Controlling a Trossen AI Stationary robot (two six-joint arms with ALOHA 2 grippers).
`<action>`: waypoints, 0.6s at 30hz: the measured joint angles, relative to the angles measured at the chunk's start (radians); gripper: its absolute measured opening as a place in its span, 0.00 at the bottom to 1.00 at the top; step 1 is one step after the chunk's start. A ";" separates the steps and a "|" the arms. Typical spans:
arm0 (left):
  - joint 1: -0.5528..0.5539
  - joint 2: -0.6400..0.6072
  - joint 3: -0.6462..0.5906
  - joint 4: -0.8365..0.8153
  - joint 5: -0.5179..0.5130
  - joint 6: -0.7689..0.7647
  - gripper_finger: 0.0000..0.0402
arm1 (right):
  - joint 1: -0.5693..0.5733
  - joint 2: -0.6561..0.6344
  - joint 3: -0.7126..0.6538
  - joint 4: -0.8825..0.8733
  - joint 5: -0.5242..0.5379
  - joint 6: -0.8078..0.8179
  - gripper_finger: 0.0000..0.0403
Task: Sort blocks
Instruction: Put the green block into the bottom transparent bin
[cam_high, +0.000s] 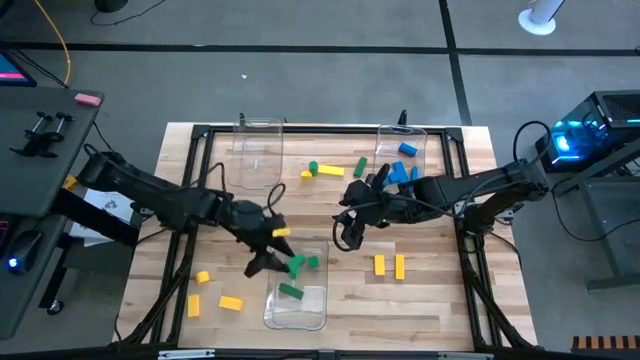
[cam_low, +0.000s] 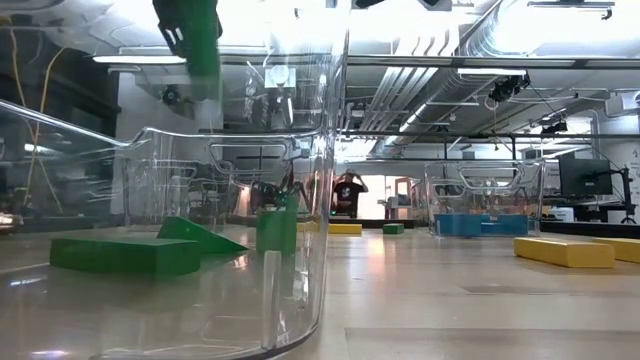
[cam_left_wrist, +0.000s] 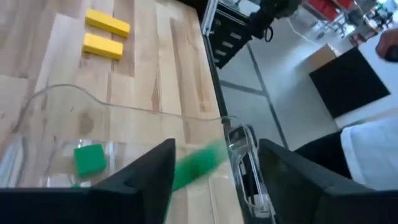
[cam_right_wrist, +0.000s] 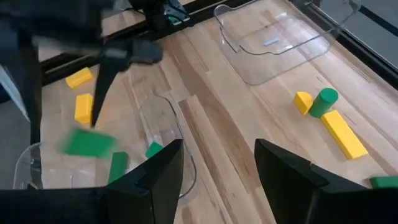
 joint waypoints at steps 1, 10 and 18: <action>0.012 -0.014 0.008 -0.020 0.003 -0.005 0.57 | -0.005 0.000 0.000 0.000 -0.003 -0.014 0.48; 0.087 -0.250 0.064 -0.208 -0.070 -0.004 0.62 | -0.204 0.012 0.000 0.008 -0.018 0.070 0.48; 0.086 -0.503 0.017 -0.260 -0.423 -0.041 0.61 | -0.535 0.182 0.000 0.155 -0.287 0.116 0.48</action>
